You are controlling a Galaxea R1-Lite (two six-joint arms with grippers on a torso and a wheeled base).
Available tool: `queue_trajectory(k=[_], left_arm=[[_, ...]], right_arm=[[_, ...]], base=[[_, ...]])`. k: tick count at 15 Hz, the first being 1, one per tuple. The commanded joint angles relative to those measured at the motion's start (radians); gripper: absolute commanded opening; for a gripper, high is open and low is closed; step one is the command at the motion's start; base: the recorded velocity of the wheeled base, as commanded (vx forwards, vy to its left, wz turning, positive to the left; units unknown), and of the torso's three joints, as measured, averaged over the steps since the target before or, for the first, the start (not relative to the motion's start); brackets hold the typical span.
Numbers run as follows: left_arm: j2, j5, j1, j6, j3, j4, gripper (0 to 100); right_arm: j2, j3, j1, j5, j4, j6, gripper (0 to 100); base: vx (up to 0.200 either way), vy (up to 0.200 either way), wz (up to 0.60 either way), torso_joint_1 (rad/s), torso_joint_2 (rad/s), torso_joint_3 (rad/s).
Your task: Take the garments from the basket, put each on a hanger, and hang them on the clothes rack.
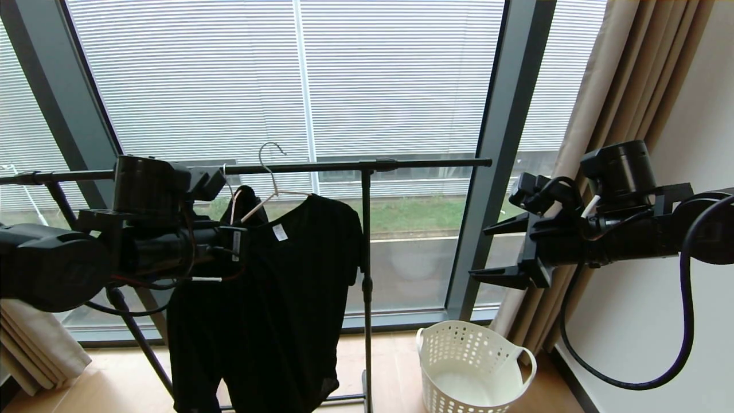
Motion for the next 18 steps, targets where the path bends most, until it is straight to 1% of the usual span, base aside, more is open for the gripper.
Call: queue_trajectory(k=[1,3,5,6,7,9,12,15,18], left_arm=[[0.102,0.040,-0.020,-0.008,-0.066,0.000,0],[0.145,0.079,-0.021,-0.009,-0.114,-0.001,0],[0.200,0.095,-0.035,-0.028,-0.171,0.000,0],[0.211,0.100,-0.038,-0.029,-0.180,0.000,0],[0.237,0.120,-0.044,-0.029,-0.213,0.000,0],[0.266,0.125,-0.052,-0.031,-0.246,0.000,0],[0.296,0.152,-0.079,-0.080,-0.272,0.002,0],[0.297,0.211,-0.131,-0.124,-0.276,0.010,0],[0.296,0.238,-0.168,-0.137,-0.278,0.010,0]], right_arm=[[0.001,0.001,0.000,0.001,0.000,0.000,100],[0.003,0.001,0.000,-0.003,0.000,0.000,100],[0.007,0.005,0.000,-0.004,-0.023,0.000,100],[0.009,0.007,0.000,-0.004,-0.029,0.000,100],[0.009,0.008,0.000,-0.004,-0.034,0.000,100],[0.009,0.008,0.000,-0.004,-0.034,0.000,100],[0.009,0.008,0.000,-0.004,-0.034,0.000,100],[0.009,0.008,0.000,-0.004,-0.034,0.000,100],[0.009,0.008,0.002,-0.006,-0.034,0.000,100]], base=[[0.000,0.000,0.00,0.000,0.00,0.000],[0.000,0.000,0.00,0.000,0.00,0.000],[0.000,0.000,0.00,0.000,0.00,0.000],[0.000,0.000,0.00,0.000,0.00,0.000],[0.000,0.000,0.00,0.000,0.00,0.000],[0.000,0.000,0.00,0.000,0.00,0.000],[0.000,0.000,0.00,0.000,0.00,0.000],[0.000,0.000,0.00,0.000,0.00,0.000],[0.000,0.000,0.00,0.000,0.00,0.000]])
